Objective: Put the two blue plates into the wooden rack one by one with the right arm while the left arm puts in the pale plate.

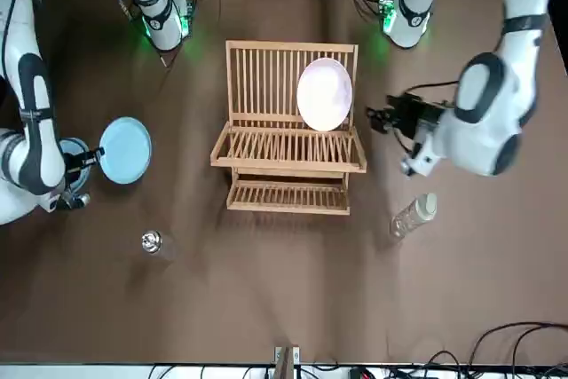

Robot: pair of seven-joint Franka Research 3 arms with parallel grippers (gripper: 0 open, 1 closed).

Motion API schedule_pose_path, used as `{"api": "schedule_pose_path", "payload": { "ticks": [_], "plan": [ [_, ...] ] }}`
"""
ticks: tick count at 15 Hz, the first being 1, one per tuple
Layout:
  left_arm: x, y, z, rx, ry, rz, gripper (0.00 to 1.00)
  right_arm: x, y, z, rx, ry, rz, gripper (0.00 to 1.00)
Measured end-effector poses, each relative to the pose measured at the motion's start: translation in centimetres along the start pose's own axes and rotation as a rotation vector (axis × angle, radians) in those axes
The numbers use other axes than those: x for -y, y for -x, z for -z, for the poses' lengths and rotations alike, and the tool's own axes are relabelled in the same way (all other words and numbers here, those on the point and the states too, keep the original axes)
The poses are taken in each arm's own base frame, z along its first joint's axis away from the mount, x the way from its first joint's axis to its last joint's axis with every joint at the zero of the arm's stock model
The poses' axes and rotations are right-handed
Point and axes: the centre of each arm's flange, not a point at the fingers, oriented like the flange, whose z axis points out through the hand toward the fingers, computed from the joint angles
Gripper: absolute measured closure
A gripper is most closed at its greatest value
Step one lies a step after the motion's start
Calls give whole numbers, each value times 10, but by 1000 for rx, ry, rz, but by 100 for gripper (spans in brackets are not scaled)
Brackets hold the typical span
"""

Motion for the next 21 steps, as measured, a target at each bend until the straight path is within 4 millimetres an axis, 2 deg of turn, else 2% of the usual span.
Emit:
{"api": "schedule_pose_path", "payload": {
  "ticks": [1, 2, 5, 7, 8, 10, 11, 13, 16, 18, 21],
  "plan": [
    [10, -2, 22, -74, -37, -19, 4, 4, 9, 6, 23, -12, 1, 97],
    [17, -2, 40, -146, -88, -46, 1, 9, 21, 13, 47, -25, 2, 97],
    [25, 10, 78, -305, -227, -156, 1, 32, 63, 37, 117, -95, 16, 97],
    [28, 20, 100, -383, -312, -244, 1, 49, 102, 54, 188, -138, 25, 97],
    [34, 28, 122, -440, -361, -302, 1, 70, 143, 73, 238, -175, 14, 97],
    [42, 37, 144, -485, -362, -328, 1, 95, 174, 86, 272, -198, -41, 97],
    [45, 44, 157, -519, -355, -330, 0, 113, 182, 90, 286, -199, -81, 97],
    [59, 67, 184, -586, -328, -310, 0, 158, 187, 88, 310, -186, -167, 97],
    [80, 112, 215, -658, -245, -307, 0, 237, 178, 70, 372, -156, -281, 97],
    [88, 128, 221, -677, -251, -340, 0, 285, 168, 52, 398, -125, -356, 97],
    [85, 127, 215, -663, -266, -371, 0, 336, 147, 14, 404, -119, -435, 97]
  ]
}}
